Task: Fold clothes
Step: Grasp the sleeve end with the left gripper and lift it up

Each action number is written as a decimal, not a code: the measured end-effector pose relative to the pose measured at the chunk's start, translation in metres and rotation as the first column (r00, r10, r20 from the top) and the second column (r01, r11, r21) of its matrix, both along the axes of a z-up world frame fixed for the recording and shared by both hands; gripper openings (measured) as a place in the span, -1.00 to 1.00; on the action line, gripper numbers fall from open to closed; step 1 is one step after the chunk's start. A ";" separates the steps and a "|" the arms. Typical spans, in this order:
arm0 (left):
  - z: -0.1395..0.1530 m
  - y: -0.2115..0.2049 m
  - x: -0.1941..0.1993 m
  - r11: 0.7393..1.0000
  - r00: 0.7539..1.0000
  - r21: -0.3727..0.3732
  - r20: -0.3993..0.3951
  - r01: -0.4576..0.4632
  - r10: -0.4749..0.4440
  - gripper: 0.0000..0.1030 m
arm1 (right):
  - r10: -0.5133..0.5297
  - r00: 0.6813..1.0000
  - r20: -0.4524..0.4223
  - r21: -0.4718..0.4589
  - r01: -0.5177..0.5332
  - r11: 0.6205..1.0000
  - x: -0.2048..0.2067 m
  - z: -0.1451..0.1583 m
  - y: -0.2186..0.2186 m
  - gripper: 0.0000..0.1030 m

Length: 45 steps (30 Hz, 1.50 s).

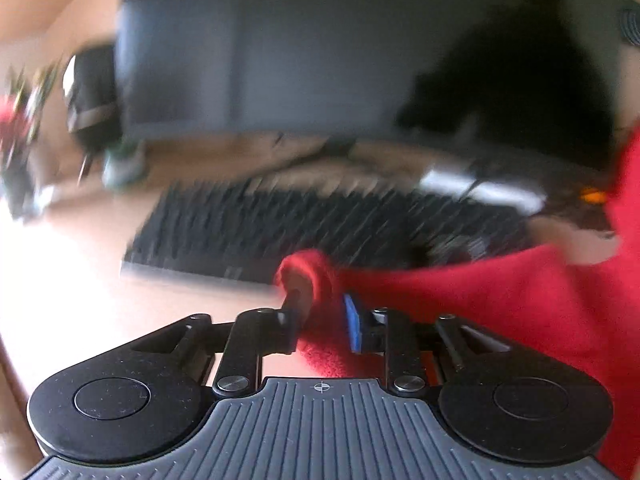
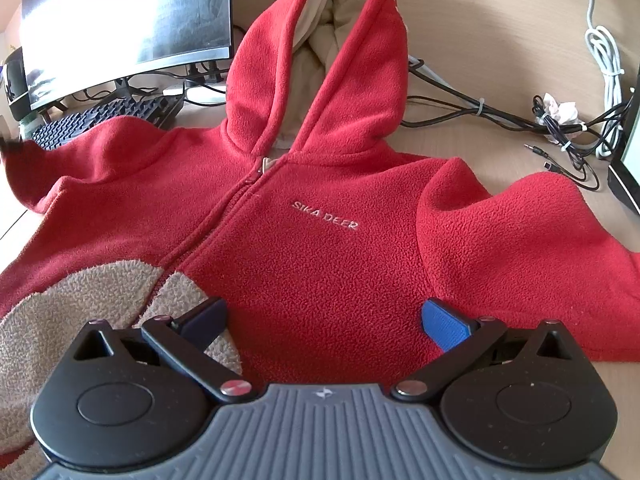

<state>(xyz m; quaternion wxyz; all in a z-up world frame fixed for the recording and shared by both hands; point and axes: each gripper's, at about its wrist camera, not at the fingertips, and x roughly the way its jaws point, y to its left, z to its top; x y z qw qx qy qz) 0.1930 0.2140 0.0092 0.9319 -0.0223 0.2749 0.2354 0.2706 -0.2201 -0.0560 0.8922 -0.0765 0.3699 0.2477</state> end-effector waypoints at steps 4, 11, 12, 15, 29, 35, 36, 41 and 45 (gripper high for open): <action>0.058 -0.051 0.010 0.983 0.980 0.101 0.108 0.156 -0.167 -0.81 | -0.007 1.000 -0.013 0.011 0.007 1.000 0.000 0.006 -0.001 1.00; 0.114 -0.154 0.045 0.886 0.855 0.116 0.232 0.449 -0.463 -0.73 | -0.014 1.000 -0.024 0.031 0.015 0.999 -0.002 0.007 -0.008 1.00; 0.111 -0.161 0.047 0.878 0.849 0.093 0.226 0.470 -0.478 -0.68 | -0.011 1.000 -0.021 0.024 0.011 1.000 -0.004 0.006 -0.008 1.00; 0.091 -0.169 0.048 0.877 0.860 0.014 0.190 0.481 -0.474 0.13 | 0.009 1.000 -0.005 -0.013 -0.009 1.000 -0.008 0.003 -0.003 1.00; -0.048 0.017 -0.038 0.593 0.993 -0.797 -0.110 -0.111 0.038 0.23 | 0.000 1.000 0.014 -0.010 0.001 1.000 -0.008 -0.001 0.002 1.00; -0.064 0.010 -0.011 0.530 0.992 -0.838 -0.112 -0.128 0.061 0.34 | -0.004 1.000 0.018 -0.016 0.004 1.000 -0.009 -0.001 0.003 1.00; -0.064 0.007 -0.009 0.535 0.992 -0.835 -0.108 -0.126 0.065 0.36 | -0.004 1.000 0.018 -0.016 0.004 1.000 -0.009 -0.001 0.003 1.00; -0.061 0.001 0.009 0.588 0.985 -0.795 -0.073 -0.151 0.153 0.43 | -0.006 1.000 0.020 -0.019 0.006 1.000 -0.009 -0.002 0.004 1.00; -0.059 -0.001 0.021 0.674 0.970 -0.714 -0.033 -0.190 0.239 0.35 | -0.007 1.000 0.023 -0.022 0.007 1.000 -0.010 -0.001 0.004 1.00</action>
